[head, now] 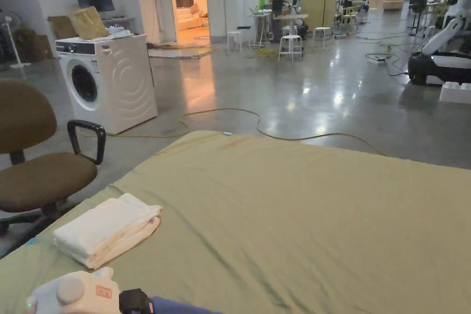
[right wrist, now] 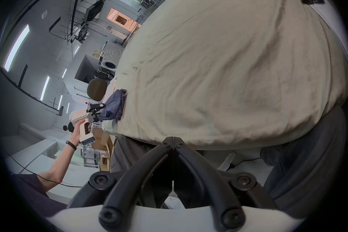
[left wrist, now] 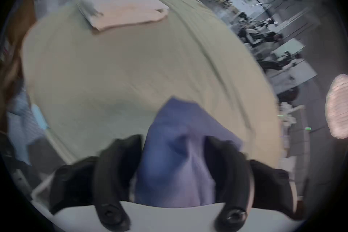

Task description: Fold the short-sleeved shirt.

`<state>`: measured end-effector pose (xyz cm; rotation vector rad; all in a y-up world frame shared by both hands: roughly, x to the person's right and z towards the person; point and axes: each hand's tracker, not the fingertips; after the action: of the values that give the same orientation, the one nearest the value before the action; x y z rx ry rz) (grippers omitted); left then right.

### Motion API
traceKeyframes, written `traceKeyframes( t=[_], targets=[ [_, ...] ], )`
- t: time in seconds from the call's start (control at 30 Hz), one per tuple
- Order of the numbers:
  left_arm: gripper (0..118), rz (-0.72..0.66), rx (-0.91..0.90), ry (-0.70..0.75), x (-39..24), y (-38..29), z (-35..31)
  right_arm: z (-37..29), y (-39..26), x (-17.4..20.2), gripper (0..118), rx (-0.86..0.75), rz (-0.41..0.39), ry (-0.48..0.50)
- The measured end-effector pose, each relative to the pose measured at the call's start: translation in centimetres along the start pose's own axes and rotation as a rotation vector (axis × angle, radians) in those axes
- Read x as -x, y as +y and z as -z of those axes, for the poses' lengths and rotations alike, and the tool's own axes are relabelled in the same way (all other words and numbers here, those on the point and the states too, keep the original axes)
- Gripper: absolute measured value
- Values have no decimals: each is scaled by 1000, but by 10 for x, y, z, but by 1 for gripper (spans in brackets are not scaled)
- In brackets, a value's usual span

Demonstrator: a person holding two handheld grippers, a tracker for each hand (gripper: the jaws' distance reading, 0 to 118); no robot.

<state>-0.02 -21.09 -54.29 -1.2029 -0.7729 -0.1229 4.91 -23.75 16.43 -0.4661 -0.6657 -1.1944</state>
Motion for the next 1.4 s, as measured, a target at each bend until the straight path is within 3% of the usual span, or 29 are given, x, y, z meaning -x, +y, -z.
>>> traceKeyframes(
  t=[0.03, 0.17, 0.27, 0.4, 0.63, 0.73, 0.8, 0.9, 0.97, 1.13, 1.4],
  targets=[
    [90, 53, -45, 119, -7, -2, -5, -1, 0, 4, 0, -5, -18, -9],
    [90, 316, -187, 115, -37, -26, -65, -12, 4, 16, 0, -47, -174, -19],
    [90, 434, -263, -48, -70, -66, -140, -25, 10, 28, 0, -102, -258, -39],
    [89, 577, -519, -216, -115, -131, -229, -55, 21, 58, 0, -309, -383, -203],
    [88, 560, -899, -325, -173, -205, -298, -121, 42, 100, 0, -622, -523, -182],
    [86, 548, -1029, -240, -200, -233, -307, -148, 47, 119, 0, -761, -579, -160],
    [75, 620, -1033, -287, -213, -248, -306, -161, 49, 127, 0, -836, -604, -152],
    [13, 689, -1050, -265, -230, -265, -304, -170, 53, 137, 0, -880, -639, -187],
    [1, 719, -1087, -225, -237, -273, -304, -171, 51, 142, 0, -927, -655, -243],
    [0, 667, -1028, -412, -244, -269, -317, -176, 47, 142, 0, -992, -596, -206],
    [0, 625, -1013, -435, -241, -258, -317, -174, 45, 145, 0, -982, -660, -282]
  ],
)
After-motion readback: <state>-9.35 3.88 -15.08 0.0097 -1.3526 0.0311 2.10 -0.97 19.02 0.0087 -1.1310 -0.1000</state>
